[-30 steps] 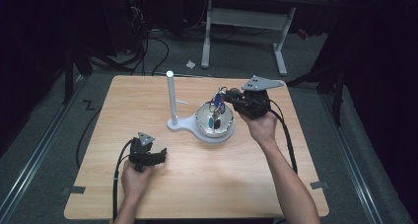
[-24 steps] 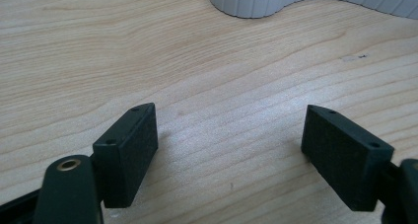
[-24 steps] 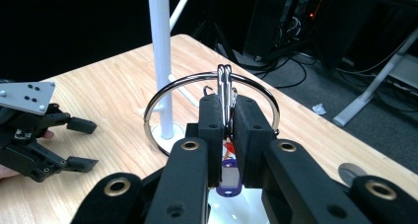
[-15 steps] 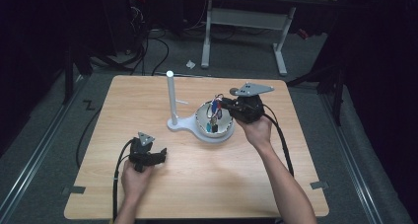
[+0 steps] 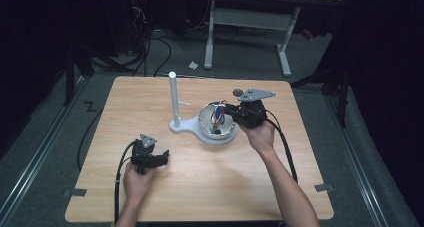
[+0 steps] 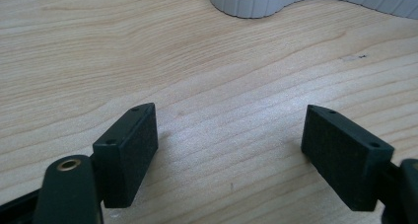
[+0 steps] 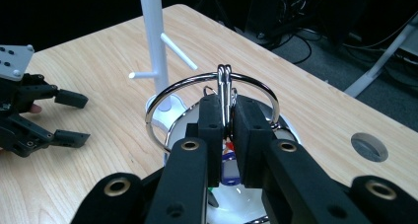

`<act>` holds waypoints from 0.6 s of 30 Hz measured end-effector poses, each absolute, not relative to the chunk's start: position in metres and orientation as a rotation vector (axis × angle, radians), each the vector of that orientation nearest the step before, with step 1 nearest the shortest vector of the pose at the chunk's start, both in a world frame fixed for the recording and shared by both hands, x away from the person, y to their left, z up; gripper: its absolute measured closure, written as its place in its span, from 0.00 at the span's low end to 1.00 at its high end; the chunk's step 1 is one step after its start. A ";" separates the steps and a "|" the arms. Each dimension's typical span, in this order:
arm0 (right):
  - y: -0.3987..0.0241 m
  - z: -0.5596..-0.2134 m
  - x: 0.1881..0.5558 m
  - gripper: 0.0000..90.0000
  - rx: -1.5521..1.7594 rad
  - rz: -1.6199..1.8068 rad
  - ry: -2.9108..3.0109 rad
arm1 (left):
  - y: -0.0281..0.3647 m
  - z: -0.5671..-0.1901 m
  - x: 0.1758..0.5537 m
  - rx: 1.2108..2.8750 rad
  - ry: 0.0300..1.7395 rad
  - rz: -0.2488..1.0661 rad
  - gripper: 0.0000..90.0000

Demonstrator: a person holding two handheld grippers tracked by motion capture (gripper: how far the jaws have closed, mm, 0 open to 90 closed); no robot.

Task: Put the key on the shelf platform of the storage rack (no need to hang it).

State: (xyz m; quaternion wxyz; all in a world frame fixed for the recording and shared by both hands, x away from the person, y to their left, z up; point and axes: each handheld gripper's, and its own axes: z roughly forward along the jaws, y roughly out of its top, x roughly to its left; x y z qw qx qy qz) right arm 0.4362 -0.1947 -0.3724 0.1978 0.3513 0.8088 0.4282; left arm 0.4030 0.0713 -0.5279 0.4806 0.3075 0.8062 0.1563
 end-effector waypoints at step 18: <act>-0.195 -0.401 0.445 0.93 1.051 1.131 2.325 | 0.071 -0.528 0.403 0.753 1.966 0.382 0.25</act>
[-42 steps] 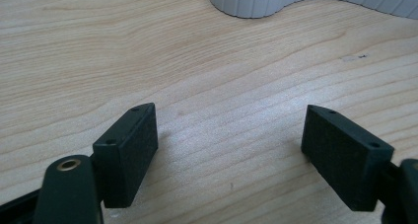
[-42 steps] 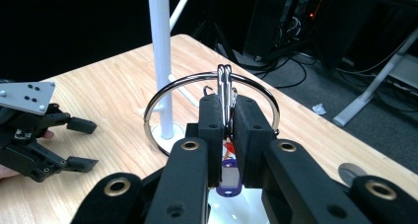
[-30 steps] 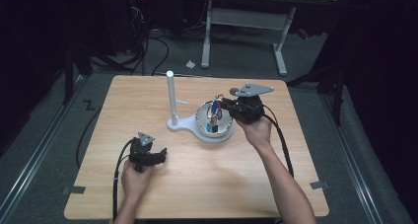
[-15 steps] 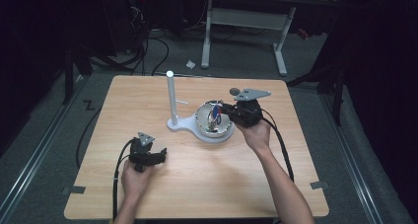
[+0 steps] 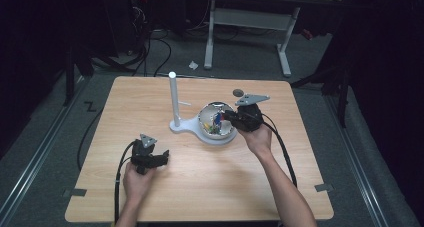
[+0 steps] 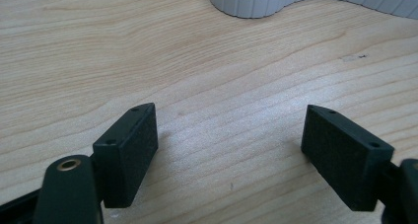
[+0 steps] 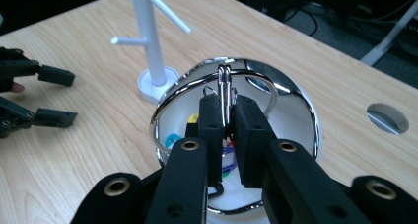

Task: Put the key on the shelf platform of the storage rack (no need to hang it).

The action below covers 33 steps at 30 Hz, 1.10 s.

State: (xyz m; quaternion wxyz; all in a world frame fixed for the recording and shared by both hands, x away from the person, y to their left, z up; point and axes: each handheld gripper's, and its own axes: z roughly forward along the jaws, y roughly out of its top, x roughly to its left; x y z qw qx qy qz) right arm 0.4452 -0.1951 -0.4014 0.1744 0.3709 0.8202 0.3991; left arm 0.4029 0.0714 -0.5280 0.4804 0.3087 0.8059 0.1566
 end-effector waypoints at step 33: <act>-0.174 -0.439 0.466 0.94 1.132 1.093 2.390 | 0.071 -0.528 0.403 0.752 1.966 0.382 0.25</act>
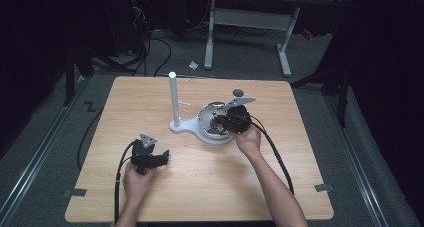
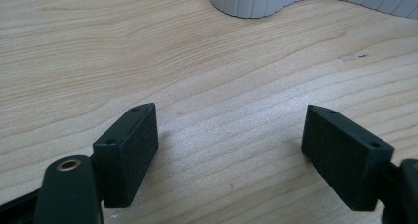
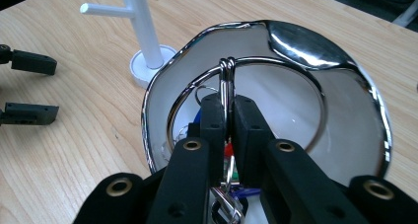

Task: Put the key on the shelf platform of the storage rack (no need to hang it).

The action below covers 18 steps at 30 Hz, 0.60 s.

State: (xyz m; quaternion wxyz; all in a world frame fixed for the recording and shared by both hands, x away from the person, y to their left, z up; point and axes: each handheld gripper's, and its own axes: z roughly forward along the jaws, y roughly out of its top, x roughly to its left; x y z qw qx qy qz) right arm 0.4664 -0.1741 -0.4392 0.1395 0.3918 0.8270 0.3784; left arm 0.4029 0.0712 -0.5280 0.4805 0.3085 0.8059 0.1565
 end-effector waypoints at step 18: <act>-0.155 -0.449 0.474 0.94 1.123 1.075 2.427 | 0.071 -0.528 0.403 0.754 1.965 0.381 0.24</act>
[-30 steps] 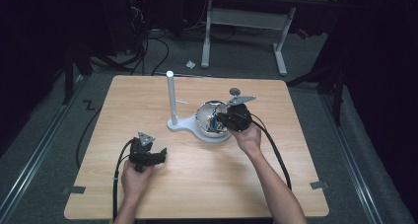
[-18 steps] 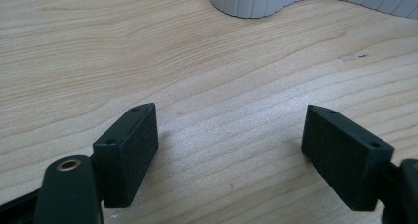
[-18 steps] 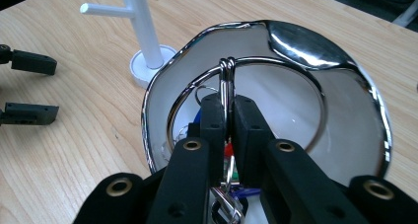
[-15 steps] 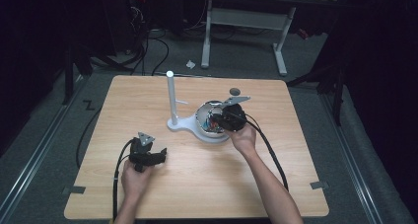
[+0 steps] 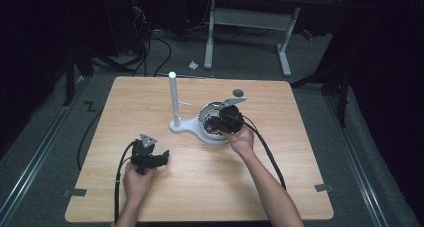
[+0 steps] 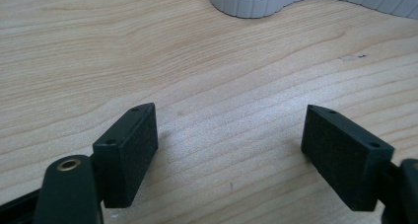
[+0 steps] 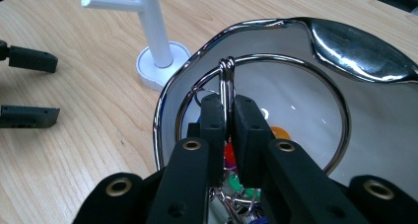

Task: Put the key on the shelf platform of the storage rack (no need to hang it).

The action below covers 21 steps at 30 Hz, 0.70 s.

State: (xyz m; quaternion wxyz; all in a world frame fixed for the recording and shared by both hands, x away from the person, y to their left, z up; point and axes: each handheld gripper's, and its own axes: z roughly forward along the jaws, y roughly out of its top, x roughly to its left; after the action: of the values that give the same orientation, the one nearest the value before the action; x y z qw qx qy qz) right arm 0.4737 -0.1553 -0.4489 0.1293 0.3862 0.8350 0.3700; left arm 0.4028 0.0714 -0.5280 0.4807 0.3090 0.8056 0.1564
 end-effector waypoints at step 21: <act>-0.172 -0.441 0.474 0.72 1.197 1.122 2.354 | 0.071 -0.528 0.403 0.755 1.964 0.381 0.24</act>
State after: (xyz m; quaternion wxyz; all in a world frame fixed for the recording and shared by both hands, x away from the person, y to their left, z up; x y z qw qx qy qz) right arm 0.4744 -0.1717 -0.4408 0.1360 0.4132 0.8128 0.3874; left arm 0.4028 0.0713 -0.5280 0.4807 0.3094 0.8055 0.1562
